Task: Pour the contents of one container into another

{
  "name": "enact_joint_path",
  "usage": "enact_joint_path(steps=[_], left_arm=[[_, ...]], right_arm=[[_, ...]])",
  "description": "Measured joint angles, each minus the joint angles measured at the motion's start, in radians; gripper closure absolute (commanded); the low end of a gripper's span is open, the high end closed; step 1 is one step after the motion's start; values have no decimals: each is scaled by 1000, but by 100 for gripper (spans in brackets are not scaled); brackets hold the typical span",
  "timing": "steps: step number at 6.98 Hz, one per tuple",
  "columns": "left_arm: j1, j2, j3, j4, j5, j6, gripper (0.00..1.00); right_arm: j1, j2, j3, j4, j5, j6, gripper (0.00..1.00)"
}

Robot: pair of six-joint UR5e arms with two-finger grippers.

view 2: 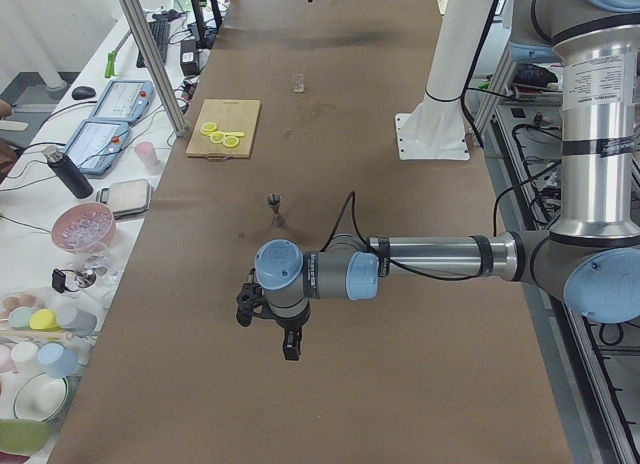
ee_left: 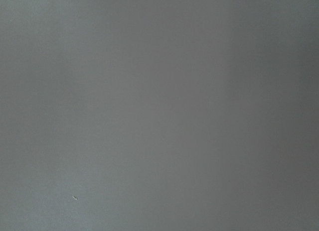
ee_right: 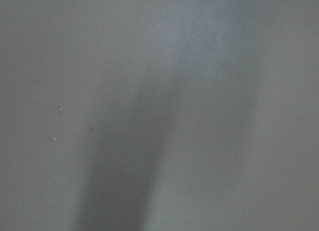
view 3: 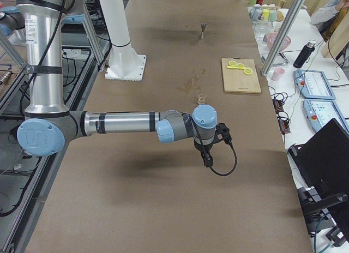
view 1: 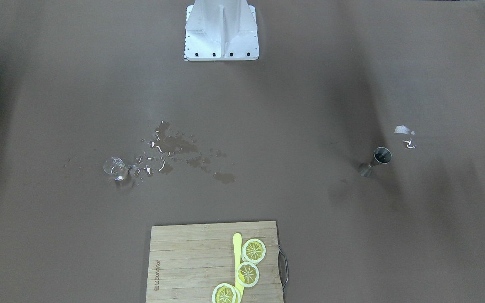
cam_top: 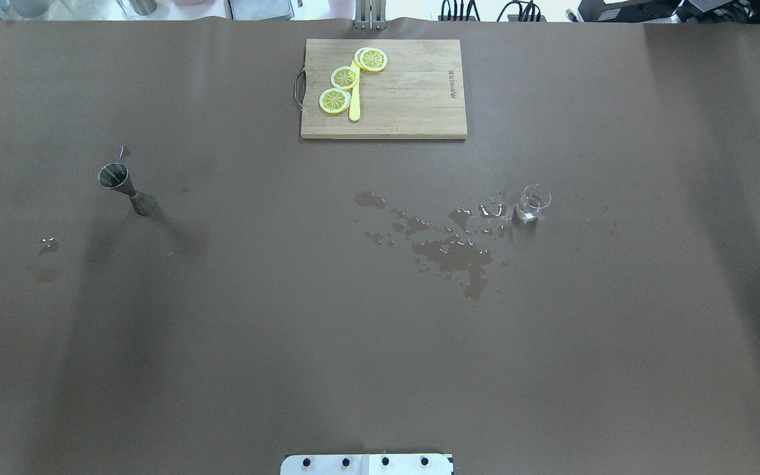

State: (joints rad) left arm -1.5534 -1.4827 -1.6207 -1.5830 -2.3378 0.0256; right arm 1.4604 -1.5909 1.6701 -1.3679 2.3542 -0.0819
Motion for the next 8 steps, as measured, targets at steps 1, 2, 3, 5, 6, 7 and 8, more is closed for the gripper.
enact_joint_path(steps=[1,2,3,5,6,7,8], left_arm=[[0,-14,14,0,0,0,1],[0,-24,24,0,1,-1,1],[0,-30,31,-1,0,-2,1],[0,-44,27,-13,-7,-4,1],[1,-56,16,-15,-33,-24,1],[4,-74,0,-11,-71,-79,1],[19,-86,-28,-7,-90,-145,1]], right_arm=[[-8,0,34,28,7,-2,0],[-22,0,55,84,15,-2,0],[-42,0,62,153,23,0,0],[-80,0,66,270,26,3,0],[-90,1,72,311,27,1,0],[-96,1,82,333,30,-20,0],[-99,1,90,346,31,-70,0]])
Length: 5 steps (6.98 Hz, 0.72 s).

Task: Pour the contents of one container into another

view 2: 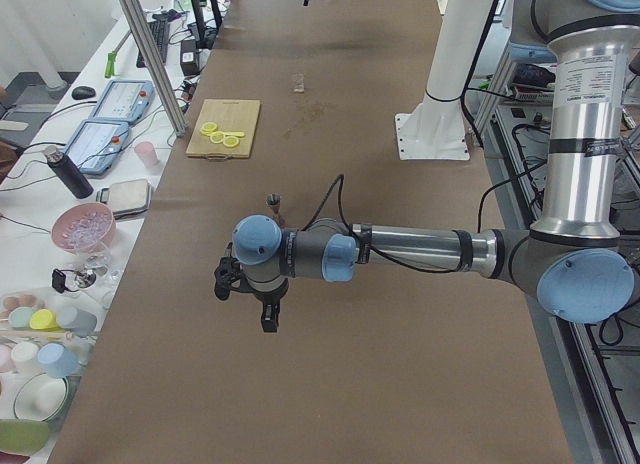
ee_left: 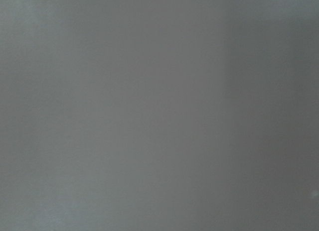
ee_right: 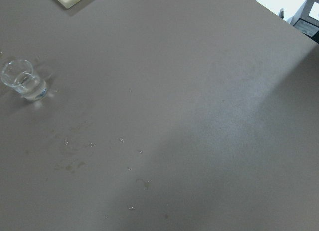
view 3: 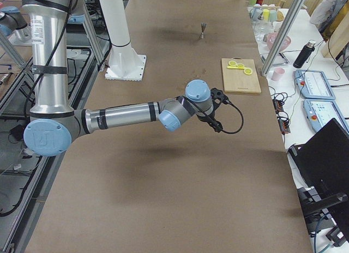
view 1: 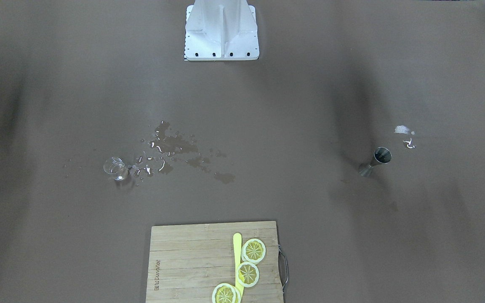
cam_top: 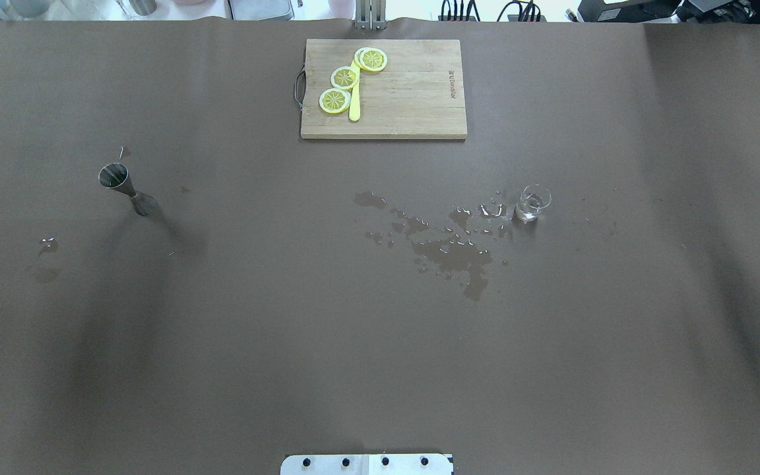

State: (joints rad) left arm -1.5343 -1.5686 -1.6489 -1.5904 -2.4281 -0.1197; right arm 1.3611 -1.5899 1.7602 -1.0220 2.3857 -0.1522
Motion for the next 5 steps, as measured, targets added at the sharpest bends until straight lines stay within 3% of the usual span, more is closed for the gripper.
enact_joint_path(steps=[3,5], left_arm=[[95,-11,-124,5,-2,-200,1],[142,-32,-167,55,8,-229,1]], right_arm=[[-8,-4,6,88,-1,-183,0],[-24,-9,-4,133,-12,-269,0]])
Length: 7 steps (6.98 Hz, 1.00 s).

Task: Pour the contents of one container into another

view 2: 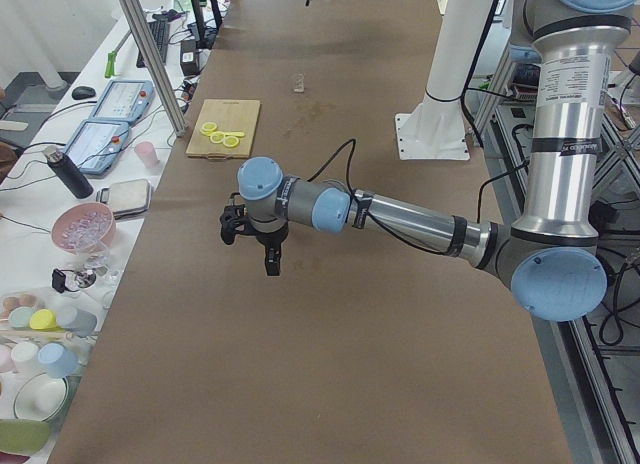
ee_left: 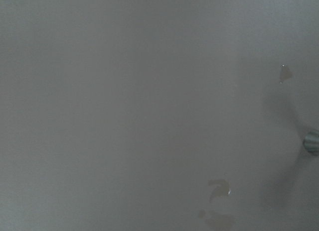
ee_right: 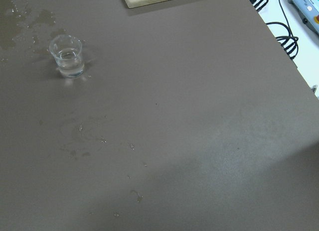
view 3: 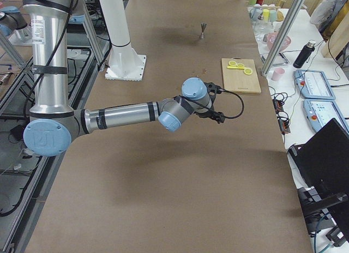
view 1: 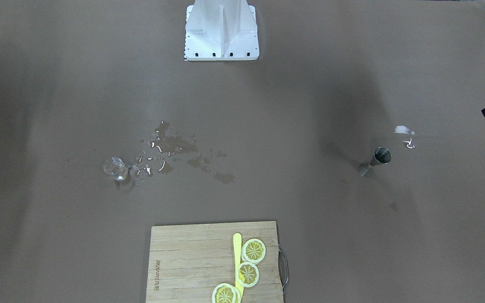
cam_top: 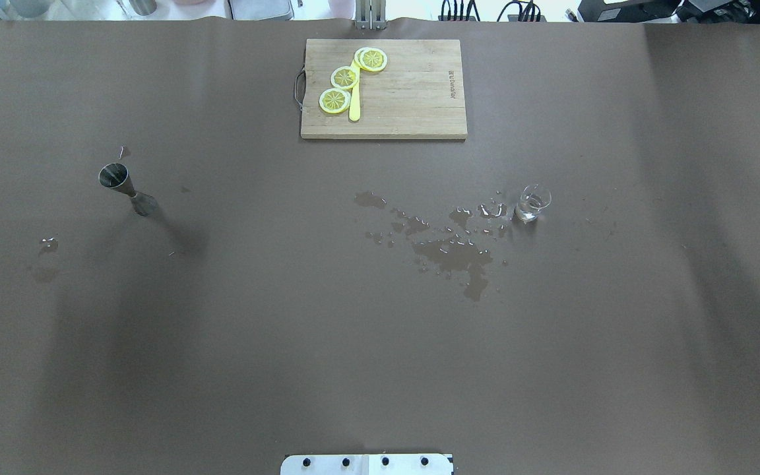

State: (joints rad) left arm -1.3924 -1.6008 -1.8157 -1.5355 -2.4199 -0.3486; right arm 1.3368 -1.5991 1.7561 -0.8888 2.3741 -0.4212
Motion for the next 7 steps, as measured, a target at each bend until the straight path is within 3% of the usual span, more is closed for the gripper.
enact_joint_path(steps=[3,5,7], left_arm=[[39,-74,-83,88,-8,-172,1],[115,-87,-131,-25,4,-403,1],[190,-68,-141,-237,64,-617,1]], right_arm=[[-76,2,-100,235,10,25,0],[-117,15,-194,443,47,173,0],[-159,65,-300,656,56,334,0]])
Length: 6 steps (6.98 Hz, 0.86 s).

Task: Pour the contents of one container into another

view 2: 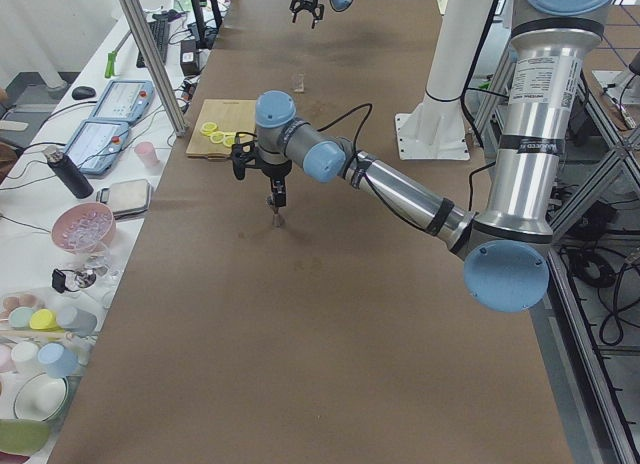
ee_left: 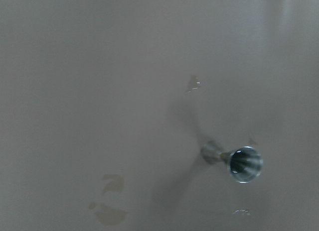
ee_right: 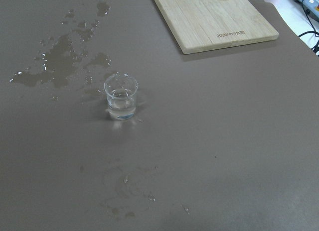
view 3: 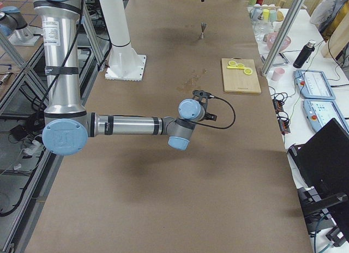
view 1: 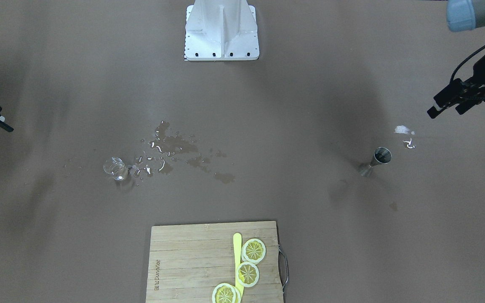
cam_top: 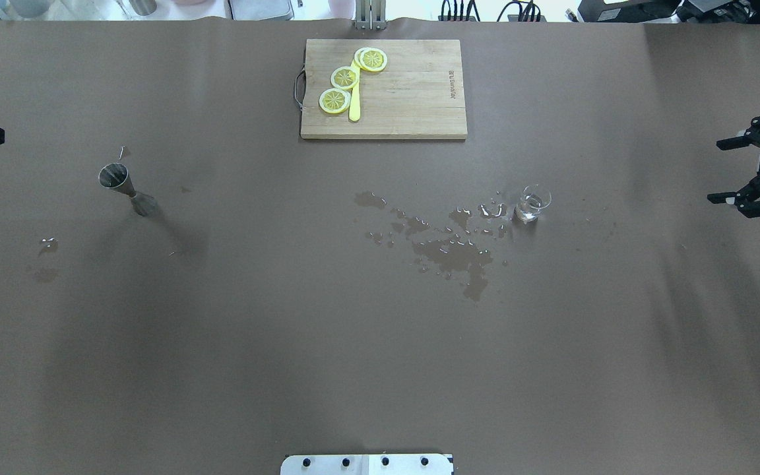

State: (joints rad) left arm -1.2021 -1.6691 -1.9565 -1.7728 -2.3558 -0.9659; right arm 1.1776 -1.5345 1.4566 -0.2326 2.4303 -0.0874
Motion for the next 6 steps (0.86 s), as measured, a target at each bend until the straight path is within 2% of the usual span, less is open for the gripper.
enact_joint_path(steps=[2,3,6], left_arm=[[82,70,-15,-201,105,-137,1],[126,94,-38,-249,159,-196,1],[293,157,-135,-277,375,-306,1]], right_arm=[[-18,63,-65,96,15,85,0],[-20,90,-94,109,25,98,0],[-21,129,-126,121,70,128,0]])
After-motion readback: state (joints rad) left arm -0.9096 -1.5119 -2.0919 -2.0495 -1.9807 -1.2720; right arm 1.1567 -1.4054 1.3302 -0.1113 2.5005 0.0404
